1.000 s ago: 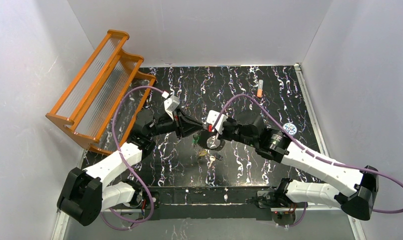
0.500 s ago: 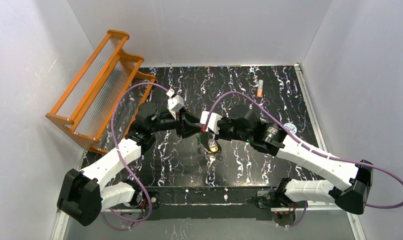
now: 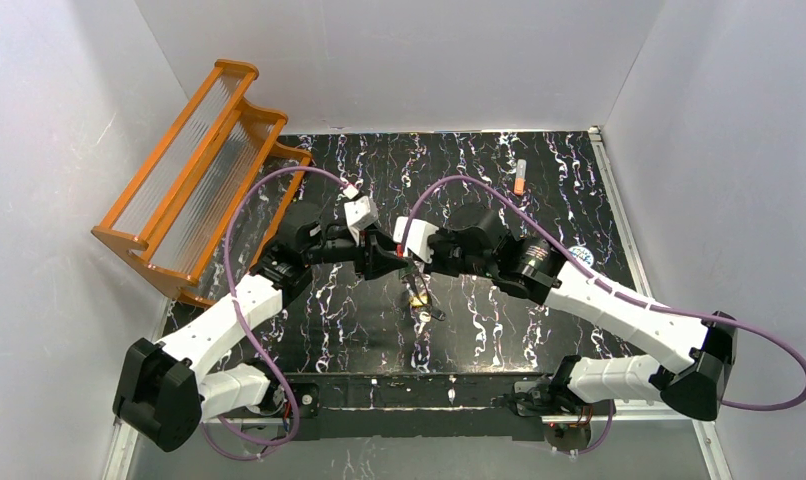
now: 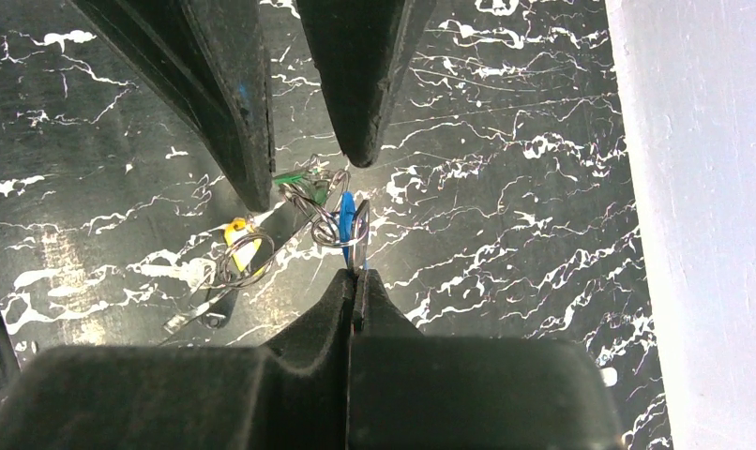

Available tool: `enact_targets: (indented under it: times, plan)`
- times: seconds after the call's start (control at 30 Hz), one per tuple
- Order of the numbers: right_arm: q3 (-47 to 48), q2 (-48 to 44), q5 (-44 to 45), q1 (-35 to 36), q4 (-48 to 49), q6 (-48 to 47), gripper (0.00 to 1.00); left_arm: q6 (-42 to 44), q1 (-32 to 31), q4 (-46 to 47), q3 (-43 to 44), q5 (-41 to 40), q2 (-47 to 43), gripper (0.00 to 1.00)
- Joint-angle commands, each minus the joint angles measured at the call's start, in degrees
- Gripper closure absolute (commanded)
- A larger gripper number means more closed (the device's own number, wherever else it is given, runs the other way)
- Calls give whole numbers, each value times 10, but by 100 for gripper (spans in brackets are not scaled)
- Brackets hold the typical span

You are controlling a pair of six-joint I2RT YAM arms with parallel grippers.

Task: Remove the keys from the keyring

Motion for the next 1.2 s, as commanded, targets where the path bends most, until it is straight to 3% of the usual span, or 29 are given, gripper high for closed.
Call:
enact_targets:
  times: [0.0,0.3,0.57,0.8,0.93,1.17]
  plan:
    - [38,8,6,2,14,-2,99,37,-12,-26,37,-5,4,58]
    - [43,17,6,3,11,0,99,66,-20,-55,50,-16,15,75]
    - [45,14,5,3,5,3,99,88,-25,-76,50,-21,23,76]
    - [46,19,1,3,3,4,99,85,-30,-76,63,-11,35,85]
    - [43,21,5,3,3,4,99,87,-30,-76,63,-3,36,100]
    - [7,-5,38,2,23,15,99,42,-27,-22,36,12,22,100]
